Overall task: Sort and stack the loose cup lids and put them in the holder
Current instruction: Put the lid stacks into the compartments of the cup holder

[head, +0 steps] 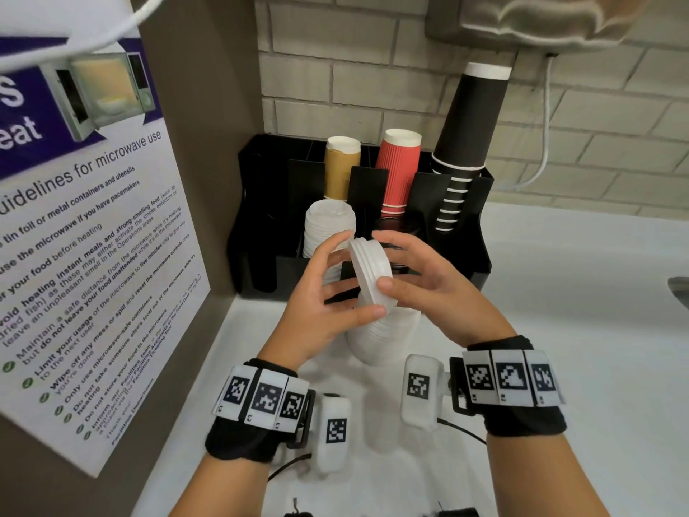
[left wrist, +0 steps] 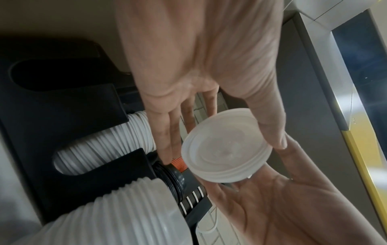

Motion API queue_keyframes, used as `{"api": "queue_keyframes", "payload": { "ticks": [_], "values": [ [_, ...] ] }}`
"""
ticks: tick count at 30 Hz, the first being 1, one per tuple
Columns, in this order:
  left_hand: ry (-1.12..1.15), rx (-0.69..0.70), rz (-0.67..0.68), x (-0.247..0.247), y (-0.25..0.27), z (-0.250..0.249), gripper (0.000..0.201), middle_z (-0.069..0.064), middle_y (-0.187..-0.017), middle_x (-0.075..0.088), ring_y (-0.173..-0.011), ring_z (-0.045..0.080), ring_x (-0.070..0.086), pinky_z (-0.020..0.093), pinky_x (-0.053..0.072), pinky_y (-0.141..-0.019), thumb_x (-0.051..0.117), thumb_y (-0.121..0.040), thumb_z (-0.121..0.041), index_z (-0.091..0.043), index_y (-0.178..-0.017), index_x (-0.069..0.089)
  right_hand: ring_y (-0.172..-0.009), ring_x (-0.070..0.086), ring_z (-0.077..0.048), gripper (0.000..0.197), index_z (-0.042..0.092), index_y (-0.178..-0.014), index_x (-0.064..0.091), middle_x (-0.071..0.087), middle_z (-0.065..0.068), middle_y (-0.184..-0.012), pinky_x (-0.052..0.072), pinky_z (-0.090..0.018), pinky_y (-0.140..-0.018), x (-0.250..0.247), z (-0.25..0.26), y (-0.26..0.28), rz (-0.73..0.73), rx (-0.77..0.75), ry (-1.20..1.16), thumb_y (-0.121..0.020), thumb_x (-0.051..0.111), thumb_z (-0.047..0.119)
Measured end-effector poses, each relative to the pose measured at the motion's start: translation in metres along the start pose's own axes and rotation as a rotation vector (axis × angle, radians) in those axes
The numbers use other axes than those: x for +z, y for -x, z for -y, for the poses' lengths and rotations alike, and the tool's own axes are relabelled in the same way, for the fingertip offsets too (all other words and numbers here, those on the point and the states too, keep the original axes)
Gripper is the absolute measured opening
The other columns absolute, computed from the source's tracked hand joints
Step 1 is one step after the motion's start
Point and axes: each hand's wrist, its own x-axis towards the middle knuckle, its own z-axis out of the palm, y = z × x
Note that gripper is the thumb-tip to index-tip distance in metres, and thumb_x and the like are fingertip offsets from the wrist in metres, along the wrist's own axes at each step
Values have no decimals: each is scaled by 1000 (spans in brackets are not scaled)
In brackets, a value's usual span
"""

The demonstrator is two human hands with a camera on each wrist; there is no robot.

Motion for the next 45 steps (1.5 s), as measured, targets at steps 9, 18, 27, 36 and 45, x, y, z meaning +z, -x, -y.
{"api": "queue_keyframes", "payload": {
  "ticks": [9, 18, 27, 36, 45],
  "values": [
    [-25, -16, 14, 2, 0, -3, 92, -15, -141, 48, -120, 17, 60, 46, 52, -98, 87, -58, -35, -49, -137, 43, -103, 65, -12, 61, 39, -125, 54, 64, 12, -115, 53, -28, -87, 2, -4, 1, -35, -56, 40, -69, 78, 32],
    [-31, 14, -74, -6, 0, 0, 73, -21, -134, 50, -116, 1, 58, 19, 50, -93, 76, -64, -37, -49, -129, 44, -98, 66, -16, 59, 36, -121, 51, 58, 6, -112, 56, -27, -79, -18, -5, -9, -277, -189, 22, -72, 79, 17],
    [-160, 67, -264, -26, -4, 2, 34, -8, -121, 58, -95, 2, 64, 13, 49, -79, 65, -89, -10, -21, -121, 58, -108, 54, -23, 58, 13, -111, 43, 50, -8, -119, 50, -39, -93, -118, -33, -48, -464, 81, 645, -70, 83, 23],
    [-185, 45, -269, -20, -3, 1, 31, -5, -121, 58, -89, -3, 63, 10, 48, -75, 65, -89, -7, -21, -117, 59, -98, 50, -27, 64, 19, -113, 43, 36, 1, -113, 33, -40, -85, -125, -47, -68, -101, 292, 1201, -64, 82, 28],
    [-183, 49, -267, -19, -2, 2, 30, -5, -120, 58, -88, -4, 63, 10, 48, -75, 65, -90, -8, -21, -116, 60, -89, 47, -19, 66, 26, -122, 43, 41, 4, -117, 28, -47, -93, -108, -62, -72, 191, 340, 1670, -67, 75, 45]
  ]
}}
